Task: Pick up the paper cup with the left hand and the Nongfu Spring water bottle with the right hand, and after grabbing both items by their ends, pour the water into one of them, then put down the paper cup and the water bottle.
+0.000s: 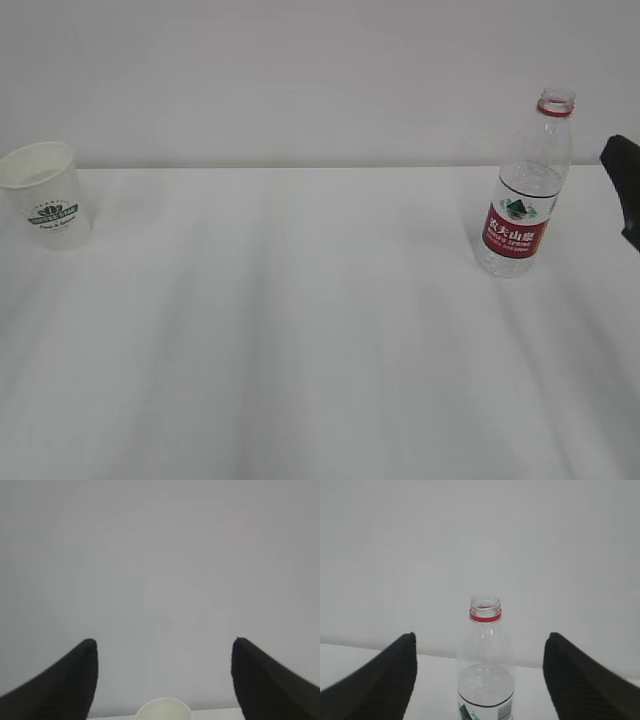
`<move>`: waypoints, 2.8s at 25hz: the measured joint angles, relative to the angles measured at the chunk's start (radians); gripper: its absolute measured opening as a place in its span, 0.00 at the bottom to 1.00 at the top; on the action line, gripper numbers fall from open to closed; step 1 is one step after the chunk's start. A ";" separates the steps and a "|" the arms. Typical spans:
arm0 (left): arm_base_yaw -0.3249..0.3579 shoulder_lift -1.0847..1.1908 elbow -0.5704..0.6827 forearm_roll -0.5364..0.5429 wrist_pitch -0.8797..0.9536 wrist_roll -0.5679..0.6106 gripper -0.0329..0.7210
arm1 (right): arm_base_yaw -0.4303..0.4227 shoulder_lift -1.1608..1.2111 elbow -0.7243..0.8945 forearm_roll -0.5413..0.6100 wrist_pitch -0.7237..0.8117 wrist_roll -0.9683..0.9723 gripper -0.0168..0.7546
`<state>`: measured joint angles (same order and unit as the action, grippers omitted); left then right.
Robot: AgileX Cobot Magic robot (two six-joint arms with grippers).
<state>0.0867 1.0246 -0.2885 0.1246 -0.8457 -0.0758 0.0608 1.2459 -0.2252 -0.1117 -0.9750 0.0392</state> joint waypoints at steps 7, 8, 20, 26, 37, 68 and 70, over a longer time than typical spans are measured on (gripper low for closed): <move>0.000 -0.063 0.000 0.000 0.055 0.000 0.84 | 0.000 -0.103 -0.038 -0.028 0.146 -0.008 0.79; 0.000 -0.072 0.000 0.000 0.063 0.000 0.84 | 0.000 -0.118 -0.038 -0.035 0.160 -0.008 0.79; 0.000 -0.234 -0.002 -0.002 0.251 0.000 0.83 | 0.000 -0.402 -0.039 -0.049 0.418 -0.012 0.79; 0.000 -0.325 -0.002 -0.002 0.349 0.000 0.83 | 0.000 -0.547 -0.039 -0.049 0.559 -0.012 0.79; 0.000 -0.448 -0.096 0.000 0.651 0.000 0.81 | 0.000 -0.726 -0.039 -0.049 0.794 0.019 0.79; -0.253 -0.564 -0.215 -0.011 1.436 0.000 0.74 | 0.000 -0.954 -0.251 0.233 1.748 -0.253 0.79; -0.256 -0.573 -0.216 -0.032 1.487 0.000 0.74 | 0.000 -0.971 -0.251 0.238 1.810 -0.260 0.79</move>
<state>-0.1690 0.4520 -0.5047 0.0930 0.6415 -0.0758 0.0608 0.2753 -0.4760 0.1258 0.8347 -0.2209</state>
